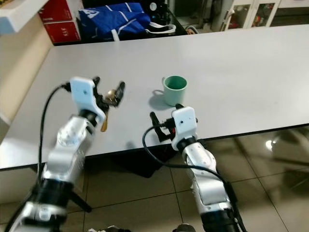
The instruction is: Setting the table
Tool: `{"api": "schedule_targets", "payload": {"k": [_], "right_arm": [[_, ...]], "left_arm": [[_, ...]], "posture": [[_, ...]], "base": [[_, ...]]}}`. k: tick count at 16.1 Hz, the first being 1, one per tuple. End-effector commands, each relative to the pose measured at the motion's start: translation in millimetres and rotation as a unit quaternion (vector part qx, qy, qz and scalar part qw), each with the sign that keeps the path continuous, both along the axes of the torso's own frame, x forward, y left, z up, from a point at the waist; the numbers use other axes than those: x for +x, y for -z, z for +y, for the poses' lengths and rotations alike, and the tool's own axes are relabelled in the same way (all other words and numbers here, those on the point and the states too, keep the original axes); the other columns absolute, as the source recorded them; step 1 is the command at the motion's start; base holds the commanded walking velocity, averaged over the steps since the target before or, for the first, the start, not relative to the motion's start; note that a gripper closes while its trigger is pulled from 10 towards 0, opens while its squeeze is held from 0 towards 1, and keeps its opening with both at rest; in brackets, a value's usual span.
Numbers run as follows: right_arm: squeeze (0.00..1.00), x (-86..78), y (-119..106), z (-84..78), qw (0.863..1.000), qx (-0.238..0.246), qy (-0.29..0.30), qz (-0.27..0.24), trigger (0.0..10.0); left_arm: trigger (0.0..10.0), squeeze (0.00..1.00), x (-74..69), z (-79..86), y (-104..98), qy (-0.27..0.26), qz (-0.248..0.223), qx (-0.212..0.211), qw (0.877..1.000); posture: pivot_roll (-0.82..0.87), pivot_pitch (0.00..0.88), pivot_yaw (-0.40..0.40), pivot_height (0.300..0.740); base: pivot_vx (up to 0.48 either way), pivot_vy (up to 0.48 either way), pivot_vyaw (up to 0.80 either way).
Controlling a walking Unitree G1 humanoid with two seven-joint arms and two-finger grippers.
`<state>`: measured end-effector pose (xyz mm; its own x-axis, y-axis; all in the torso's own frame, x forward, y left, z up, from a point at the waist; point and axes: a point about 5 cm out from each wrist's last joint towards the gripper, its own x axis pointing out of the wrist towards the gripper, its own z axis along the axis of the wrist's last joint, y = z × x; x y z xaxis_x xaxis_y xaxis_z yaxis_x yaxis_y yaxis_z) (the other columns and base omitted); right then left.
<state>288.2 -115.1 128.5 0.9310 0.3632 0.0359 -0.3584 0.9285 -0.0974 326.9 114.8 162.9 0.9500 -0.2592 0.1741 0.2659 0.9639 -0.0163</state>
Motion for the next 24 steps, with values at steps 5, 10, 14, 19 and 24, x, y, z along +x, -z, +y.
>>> {"api": "schedule_targets", "payload": {"k": [5, 10, 14, 19, 24], "right_arm": [[0.00, 3.1, 3, 6.8, 1.000, 0.006, 0.004, -0.008, 10.0], [0.00, 6.1, 8, 8.2, 1.000, 0.010, -0.002, -0.003, 10.0], [0.00, 7.8, 9, 8.1, 1.000, 0.014, 0.000, -0.002, 10.0], [0.00, 6.6, 11, 6.1, 1.000, 0.014, 0.002, 0.000, 10.0], [0.00, 5.5, 12, 6.1, 1.000, 0.016, 0.003, 0.003, 10.0]], "left_arm": [[10.0, 0.00, -31.2, 25.7, 8, -0.058, 0.008, 0.003, 0.998], [10.0, 0.00, -36.9, 30.6, 15, -0.092, 0.032, 0.014, 0.995], [10.0, 0.00, -33.9, 33.8, 22, -0.100, 0.066, -0.025, 0.992], [10.0, 0.00, -27.9, 35.8, 22, -0.107, 0.071, -0.038, 0.991], [10.0, 0.00, -26.5, 33.6, 22, -0.107, 0.073, -0.039, 0.991]], "posture": [[-0.17, 0.000, 0.087, 0.740], [-0.15, 0.000, 0.065, 0.740], [-0.16, 0.000, 0.067, 0.740], [-0.17, 0.000, 0.071, 0.740], [-0.17, 0.000, 0.079, 0.740]], "base": [[0.000, 0.000, 0.00], [0.000, 0.000, 0.00], [0.000, 0.232, 0.00], [0.000, 0.475, 0.00], [0.000, 0.480, 0.00]]}}
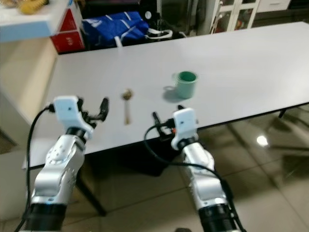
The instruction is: Setting the table
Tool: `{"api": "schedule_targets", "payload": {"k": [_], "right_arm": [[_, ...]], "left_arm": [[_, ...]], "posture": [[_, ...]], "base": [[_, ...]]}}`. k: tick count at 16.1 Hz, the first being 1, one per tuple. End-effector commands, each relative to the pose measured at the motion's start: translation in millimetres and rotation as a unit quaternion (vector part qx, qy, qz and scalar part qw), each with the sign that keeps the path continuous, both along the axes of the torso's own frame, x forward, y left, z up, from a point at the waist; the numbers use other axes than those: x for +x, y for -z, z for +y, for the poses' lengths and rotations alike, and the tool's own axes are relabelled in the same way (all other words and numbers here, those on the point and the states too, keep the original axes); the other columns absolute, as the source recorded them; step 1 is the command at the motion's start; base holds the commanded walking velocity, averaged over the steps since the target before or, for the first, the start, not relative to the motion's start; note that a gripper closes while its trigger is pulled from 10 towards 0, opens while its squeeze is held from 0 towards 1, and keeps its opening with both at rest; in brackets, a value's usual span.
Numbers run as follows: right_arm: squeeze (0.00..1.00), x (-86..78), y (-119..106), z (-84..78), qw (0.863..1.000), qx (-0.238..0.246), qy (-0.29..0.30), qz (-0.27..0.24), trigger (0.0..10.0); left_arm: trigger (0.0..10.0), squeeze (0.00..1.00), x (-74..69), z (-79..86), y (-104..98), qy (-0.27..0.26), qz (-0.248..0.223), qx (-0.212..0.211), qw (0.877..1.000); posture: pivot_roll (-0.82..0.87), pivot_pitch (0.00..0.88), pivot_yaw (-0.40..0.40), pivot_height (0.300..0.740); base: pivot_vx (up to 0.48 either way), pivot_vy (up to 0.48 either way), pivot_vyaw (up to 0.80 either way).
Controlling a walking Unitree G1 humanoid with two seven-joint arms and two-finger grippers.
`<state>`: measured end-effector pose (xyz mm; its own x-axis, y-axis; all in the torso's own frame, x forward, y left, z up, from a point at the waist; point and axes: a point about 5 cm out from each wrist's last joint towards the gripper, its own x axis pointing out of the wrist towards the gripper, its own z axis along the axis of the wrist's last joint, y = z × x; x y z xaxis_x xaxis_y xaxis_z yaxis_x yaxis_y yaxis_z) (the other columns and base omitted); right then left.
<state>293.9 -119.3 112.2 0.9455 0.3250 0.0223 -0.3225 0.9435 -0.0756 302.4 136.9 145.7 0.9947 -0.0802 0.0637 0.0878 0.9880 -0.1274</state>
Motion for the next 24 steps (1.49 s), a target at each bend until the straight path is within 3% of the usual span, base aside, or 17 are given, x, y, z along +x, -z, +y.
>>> {"api": "schedule_targets", "payload": {"k": [1, 8, 15, 22, 24], "right_arm": [[0.00, -0.3, -3.8, 10.4, 1.000, 0.008, -0.017, -0.007, 10.0], [0.00, -0.3, -5.0, 13.6, 1.000, 0.015, -0.025, -0.007, 10.0], [0.00, 1.1, -3.6, 15.7, 1.000, 0.013, -0.026, 0.003, 10.0], [0.00, -0.5, -2.9, 18.8, 0.999, 0.010, -0.035, 0.001, 10.0], [0.00, -0.5, -2.1, 20.3, 0.999, 0.010, -0.038, 0.002, 10.0]], "left_arm": [[10.0, 0.00, -1.4, 11.9, 4.0, -0.029, 0.008, 0.011, 0.999], [10.0, 0.00, -0.3, 13.6, 4.8, -0.050, 0.012, 0.022, 0.998], [10.0, 0.00, 1.8, 9.5, 6.2, -0.049, 0.018, 0.027, 0.998], [10.0, 0.00, 4.2, 14.5, 3.7, -0.054, 0.013, 0.052, 0.997], [10.0, 0.00, 4.5, 15.9, 3.4, -0.056, 0.011, 0.063, 0.996]], "posture": [[-0.17, 0.000, 0.079, 0.740], [-0.17, 0.000, 0.082, 0.740], [-0.17, 0.000, 0.080, 0.740], [-0.16, 0.000, 0.084, 0.740], [-0.16, 0.000, 0.083, 0.740]], "base": [[0.000, 0.480, 0.00], [0.000, 0.480, 0.00], [0.000, 0.480, 0.62], [0.000, 0.000, 0.00], [0.000, 0.480, 0.00]]}}
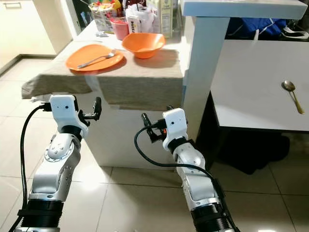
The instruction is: Setting the table
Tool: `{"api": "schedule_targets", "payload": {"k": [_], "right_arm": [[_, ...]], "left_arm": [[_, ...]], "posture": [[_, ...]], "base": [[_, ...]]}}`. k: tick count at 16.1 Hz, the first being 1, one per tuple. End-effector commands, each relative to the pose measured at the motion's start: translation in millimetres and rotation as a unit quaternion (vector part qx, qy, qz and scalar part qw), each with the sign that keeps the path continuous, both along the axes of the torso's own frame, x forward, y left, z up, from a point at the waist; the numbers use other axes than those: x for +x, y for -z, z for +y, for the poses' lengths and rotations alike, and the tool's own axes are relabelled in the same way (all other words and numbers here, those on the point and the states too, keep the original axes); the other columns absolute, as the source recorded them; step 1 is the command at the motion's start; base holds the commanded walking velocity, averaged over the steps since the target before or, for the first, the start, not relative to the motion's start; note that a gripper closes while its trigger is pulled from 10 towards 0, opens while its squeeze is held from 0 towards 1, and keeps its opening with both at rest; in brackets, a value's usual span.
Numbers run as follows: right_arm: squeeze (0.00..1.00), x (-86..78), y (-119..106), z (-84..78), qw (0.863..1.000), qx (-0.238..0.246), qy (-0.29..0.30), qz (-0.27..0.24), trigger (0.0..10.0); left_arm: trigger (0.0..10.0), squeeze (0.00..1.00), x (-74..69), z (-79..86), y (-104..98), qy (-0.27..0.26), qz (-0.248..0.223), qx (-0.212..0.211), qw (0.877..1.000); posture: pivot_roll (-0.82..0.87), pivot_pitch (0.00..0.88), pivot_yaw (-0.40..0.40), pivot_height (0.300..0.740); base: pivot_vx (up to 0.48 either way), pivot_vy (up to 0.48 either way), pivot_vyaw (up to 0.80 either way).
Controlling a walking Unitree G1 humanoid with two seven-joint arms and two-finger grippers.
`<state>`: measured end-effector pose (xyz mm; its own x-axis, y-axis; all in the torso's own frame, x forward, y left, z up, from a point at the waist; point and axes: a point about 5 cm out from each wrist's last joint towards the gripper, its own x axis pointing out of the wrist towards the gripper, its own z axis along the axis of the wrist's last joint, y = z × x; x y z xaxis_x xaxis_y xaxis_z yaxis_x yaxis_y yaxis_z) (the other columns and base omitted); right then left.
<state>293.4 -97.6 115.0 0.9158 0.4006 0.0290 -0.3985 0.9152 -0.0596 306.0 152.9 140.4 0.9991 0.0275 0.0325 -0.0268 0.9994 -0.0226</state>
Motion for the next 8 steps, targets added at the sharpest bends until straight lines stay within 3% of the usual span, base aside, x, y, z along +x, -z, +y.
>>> {"api": "schedule_targets", "payload": {"k": [1, 5, 8], "right_arm": [[0.00, 0.2, 0.7, -0.7, 1.000, 0.002, 0.001, 0.002, 10.0], [0.00, 0.5, 1.3, 0.3, 1.000, 0.003, -0.002, 0.002, 10.0], [0.00, 0.3, 1.6, 0.6, 1.000, 0.003, -0.004, 0.002, 10.0]], "left_arm": [[10.0, 0.00, 1.3, 0.8, -2.7, 0.000, -0.006, 0.008, 1.000], [10.0, 0.00, 2.5, 1.7, -3.1, 0.001, -0.005, 0.012, 1.000], [10.0, 0.00, 5.4, 3.7, -2.7, -0.007, -0.001, 0.028, 1.000]], "posture": [[-0.16, 0.000, 0.083, 0.740], [-0.16, 0.000, 0.085, 0.740], [-0.16, 0.000, 0.086, 0.740]], "base": [[0.000, 0.480, 0.00], [0.000, 0.480, 0.00], [0.000, 0.106, 0.00]]}}
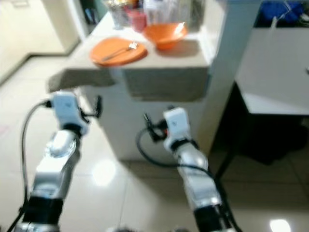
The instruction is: Setting the table
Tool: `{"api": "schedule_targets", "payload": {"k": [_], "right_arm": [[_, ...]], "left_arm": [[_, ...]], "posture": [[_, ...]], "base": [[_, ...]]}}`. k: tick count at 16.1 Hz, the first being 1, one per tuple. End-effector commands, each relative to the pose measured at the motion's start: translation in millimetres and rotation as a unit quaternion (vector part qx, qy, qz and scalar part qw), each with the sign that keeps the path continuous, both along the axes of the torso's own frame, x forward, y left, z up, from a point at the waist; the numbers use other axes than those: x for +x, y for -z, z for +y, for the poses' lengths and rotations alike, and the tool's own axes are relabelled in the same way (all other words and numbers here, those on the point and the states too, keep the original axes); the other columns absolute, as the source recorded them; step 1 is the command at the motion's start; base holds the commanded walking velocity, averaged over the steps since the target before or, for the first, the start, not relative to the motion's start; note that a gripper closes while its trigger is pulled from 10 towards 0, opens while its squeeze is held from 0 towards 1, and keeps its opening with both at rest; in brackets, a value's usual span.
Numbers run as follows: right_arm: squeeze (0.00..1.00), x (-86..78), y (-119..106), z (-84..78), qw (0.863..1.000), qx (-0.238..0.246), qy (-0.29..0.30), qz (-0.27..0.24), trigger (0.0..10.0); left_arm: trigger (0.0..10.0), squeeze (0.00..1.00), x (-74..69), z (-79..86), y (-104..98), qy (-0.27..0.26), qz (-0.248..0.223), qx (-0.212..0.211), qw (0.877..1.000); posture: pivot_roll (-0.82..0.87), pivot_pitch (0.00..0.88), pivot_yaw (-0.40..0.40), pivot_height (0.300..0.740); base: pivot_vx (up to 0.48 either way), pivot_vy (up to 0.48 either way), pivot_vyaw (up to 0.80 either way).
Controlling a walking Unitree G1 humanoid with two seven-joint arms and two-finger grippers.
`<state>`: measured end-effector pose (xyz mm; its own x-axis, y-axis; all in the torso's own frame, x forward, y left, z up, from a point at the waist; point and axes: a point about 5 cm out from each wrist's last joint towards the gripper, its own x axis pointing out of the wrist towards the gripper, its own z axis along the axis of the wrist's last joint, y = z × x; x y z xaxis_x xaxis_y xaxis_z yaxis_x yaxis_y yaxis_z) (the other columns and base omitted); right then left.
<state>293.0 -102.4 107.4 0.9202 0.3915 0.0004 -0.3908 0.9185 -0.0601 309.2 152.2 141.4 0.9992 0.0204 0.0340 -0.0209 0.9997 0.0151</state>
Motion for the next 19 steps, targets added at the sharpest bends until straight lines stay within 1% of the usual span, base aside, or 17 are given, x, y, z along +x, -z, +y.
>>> {"api": "schedule_targets", "payload": {"k": [1, 2, 3, 6, 7, 9, 12, 15, 19], "right_arm": [[0.00, 1.0, -6, 5.6, 1.000, 0.009, -0.008, -0.012, 10.0], [0.00, 1.4, -7, 5.8, 1.000, 0.010, -0.007, -0.014, 10.0], [0.00, 2.0, -9, 5.3, 1.000, 0.009, -0.001, -0.021, 10.0], [0.00, 5.2, -21, -2.3, 0.997, -0.001, 0.036, -0.068, 10.0], [0.00, 6.4, -23, -3.7, 0.996, -0.002, 0.042, -0.074, 10.0], [0.00, 7.5, -22, -4.3, 0.997, -0.001, 0.043, -0.070, 10.0], [0.00, 6.9, -20, -2.5, 0.997, -0.002, 0.038, -0.067, 10.0], [0.00, 6.7, -20, 0.2, 0.997, 0.000, 0.035, -0.069, 10.0], [0.00, 7.5, -24, 2.1, 0.996, 0.000, 0.032, -0.077, 10.0]], "left_arm": [[10.0, 0.00, 2.6, 3.7, -1, -0.004, 0.005, 0.013, 1.000], [10.0, 0.00, 2.5, 2.7, -2, 0.002, 0.000, 0.008, 1.000], [10.0, 0.00, 2.7, 1.1, -3, 0.008, -0.001, 0.026, 1.000], [10.0, 0.00, 3.3, -1.6, -4, 0.014, -0.007, 0.020, 1.000], [10.0, 0.00, 4.0, -2.7, -5, 0.017, -0.009, 0.019, 1.000], [10.0, 0.00, 4.8, -4.8, -7, 0.018, -0.014, 0.017, 1.000], [10.0, 0.00, 4.1, -9.1, -7, 0.023, -0.015, 0.014, 1.000], [10.0, 0.00, 2.4, -17.3, -7, 0.035, -0.018, 0.012, 0.999], [10.0, 0.00, 3.1, -22.5, -9, 0.044, -0.023, 0.012, 0.999]], "posture": [[-0.16, 0.000, 0.087, 0.740], [-0.16, 0.000, 0.089, 0.740], [-0.16, 0.000, 0.089, 0.740], [-0.16, 0.000, 0.091, 0.740], [-0.16, 0.000, 0.091, 0.740], [-0.16, 0.000, 0.090, 0.740], [-0.16, 0.000, 0.088, 0.740], [-0.16, 0.000, 0.090, 0.740], [-0.16, 0.000, 0.091, 0.740]], "base": [[0.000, 0.000, 0.00], [0.000, 0.000, 0.00], [0.352, 0.326, 0.00], [0.405, 0.256, 0.00], [0.416, 0.240, 0.00], [0.416, 0.000, 0.00], [0.414, 0.241, 0.00], [0.420, 0.000, 0.00], [0.448, 0.000, 0.00]]}}
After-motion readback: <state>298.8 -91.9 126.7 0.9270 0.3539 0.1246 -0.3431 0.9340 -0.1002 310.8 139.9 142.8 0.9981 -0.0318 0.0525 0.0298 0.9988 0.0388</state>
